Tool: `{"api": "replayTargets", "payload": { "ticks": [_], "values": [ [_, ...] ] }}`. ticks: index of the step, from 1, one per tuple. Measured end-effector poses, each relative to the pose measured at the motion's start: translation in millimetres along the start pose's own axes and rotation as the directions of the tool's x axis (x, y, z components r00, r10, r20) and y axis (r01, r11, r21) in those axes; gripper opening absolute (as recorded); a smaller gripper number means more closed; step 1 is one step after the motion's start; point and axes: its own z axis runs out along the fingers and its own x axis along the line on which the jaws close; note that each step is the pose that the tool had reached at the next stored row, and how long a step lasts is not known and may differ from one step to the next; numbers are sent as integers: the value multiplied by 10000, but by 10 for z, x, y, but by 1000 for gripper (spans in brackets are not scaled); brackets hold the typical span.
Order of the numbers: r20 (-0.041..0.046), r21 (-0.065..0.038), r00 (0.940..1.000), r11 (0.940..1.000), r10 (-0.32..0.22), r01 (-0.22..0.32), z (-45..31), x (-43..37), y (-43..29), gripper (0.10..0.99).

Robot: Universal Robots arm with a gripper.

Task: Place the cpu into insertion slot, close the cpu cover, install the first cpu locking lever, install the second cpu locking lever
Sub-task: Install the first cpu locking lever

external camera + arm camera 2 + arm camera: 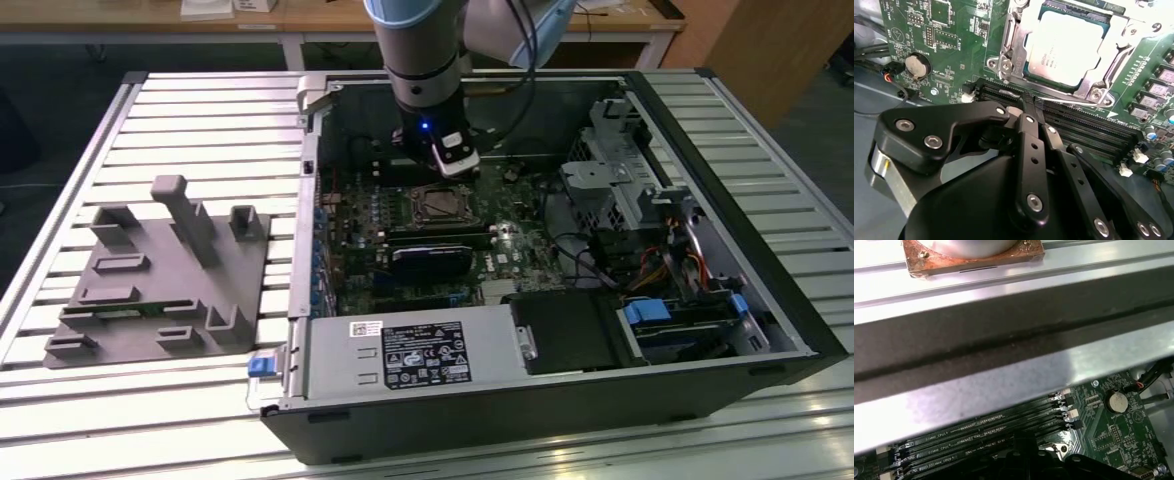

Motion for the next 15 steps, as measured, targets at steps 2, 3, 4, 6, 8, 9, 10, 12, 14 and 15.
{"api": "replayTargets", "payload": {
  "ticks": [2,3,4,6,8,9,10,12,14,15],
  "values": [
    [7,25,10000,10000,-5,5,11,0,-2,106],
    [11,38,10000,10000,-7,7,17,0,-3,106],
    [15,52,10000,10000,-10,10,22,0,-4,106],
    [22,77,10000,10000,-17,17,33,-2,-6,106],
    [29,103,10000,9999,-24,24,45,-6,-7,106],
    [34,117,10000,9999,-27,27,51,-10,-7,106],
    [36,132,10000,9999,-30,30,56,-13,-7,106],
    [43,158,10000,9999,-37,36,67,-22,-7,106],
    [50,170,10000,9998,-41,40,81,-29,-6,106],
    [51,179,10000,9998,-42,41,86,-32,-6,106]
  ]
}}
